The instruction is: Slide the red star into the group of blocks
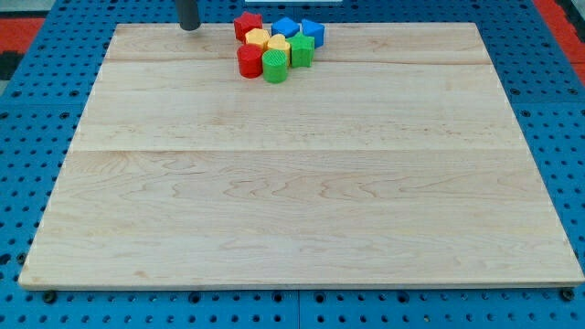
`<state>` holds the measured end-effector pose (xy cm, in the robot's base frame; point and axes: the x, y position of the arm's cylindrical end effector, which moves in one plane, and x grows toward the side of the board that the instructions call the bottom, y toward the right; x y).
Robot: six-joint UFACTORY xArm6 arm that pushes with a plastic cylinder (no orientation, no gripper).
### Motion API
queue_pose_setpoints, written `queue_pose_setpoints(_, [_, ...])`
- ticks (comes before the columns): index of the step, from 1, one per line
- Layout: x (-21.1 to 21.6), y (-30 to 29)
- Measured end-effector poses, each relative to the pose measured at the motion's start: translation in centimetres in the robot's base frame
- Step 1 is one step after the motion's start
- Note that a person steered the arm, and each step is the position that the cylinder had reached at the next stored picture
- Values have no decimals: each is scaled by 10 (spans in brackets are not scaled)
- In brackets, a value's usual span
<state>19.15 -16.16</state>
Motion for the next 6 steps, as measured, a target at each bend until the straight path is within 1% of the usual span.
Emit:
queue_pose_setpoints(1, [1, 30])
queue_pose_setpoints(2, [2, 72])
queue_pose_setpoints(3, [8, 82])
queue_pose_setpoints(4, [35, 113])
queue_pose_setpoints(5, [42, 76])
queue_pose_setpoints(6, [40, 32])
